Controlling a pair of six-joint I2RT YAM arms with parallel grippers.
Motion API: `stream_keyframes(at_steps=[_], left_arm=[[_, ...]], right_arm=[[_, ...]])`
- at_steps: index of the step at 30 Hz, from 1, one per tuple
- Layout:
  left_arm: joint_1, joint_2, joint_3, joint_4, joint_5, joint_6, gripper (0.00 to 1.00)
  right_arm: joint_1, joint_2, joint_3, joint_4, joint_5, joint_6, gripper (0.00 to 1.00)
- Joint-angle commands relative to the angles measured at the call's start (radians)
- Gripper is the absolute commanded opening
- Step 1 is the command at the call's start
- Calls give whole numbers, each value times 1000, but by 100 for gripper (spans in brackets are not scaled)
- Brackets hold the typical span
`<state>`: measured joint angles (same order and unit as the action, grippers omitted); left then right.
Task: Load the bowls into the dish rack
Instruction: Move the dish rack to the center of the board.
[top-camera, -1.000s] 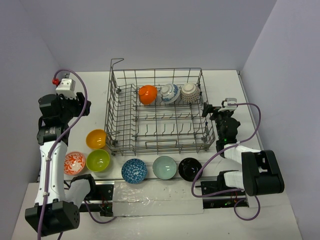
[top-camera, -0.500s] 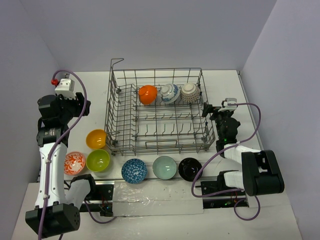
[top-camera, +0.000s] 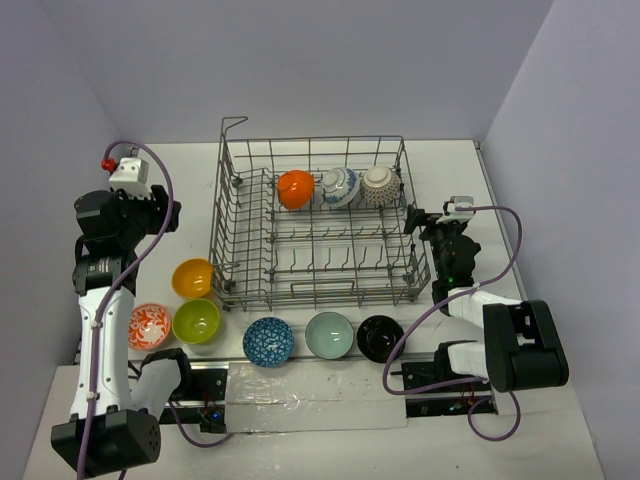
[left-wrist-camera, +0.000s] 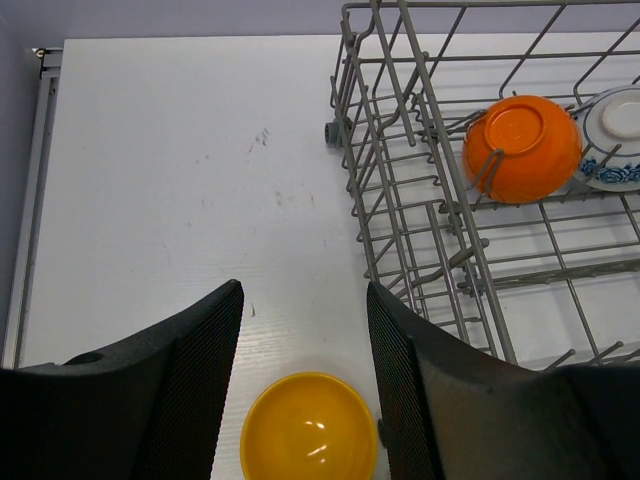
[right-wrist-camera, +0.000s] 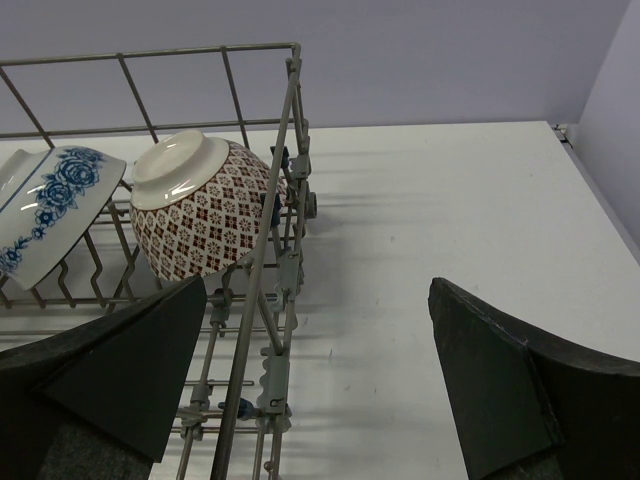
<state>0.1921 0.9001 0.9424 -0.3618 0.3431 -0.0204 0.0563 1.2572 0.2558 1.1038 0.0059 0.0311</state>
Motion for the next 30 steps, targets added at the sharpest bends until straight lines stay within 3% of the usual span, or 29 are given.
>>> stream_keyframes(at_steps=[1,30], left_arm=[[-3,-9,42,20,19,-16,59],[-3,51,61,57,-7,-21,59]], right_arm=[[2,16,-24,-35,-30,-17,100],[2,16,-24,-35,-30,-19,100]])
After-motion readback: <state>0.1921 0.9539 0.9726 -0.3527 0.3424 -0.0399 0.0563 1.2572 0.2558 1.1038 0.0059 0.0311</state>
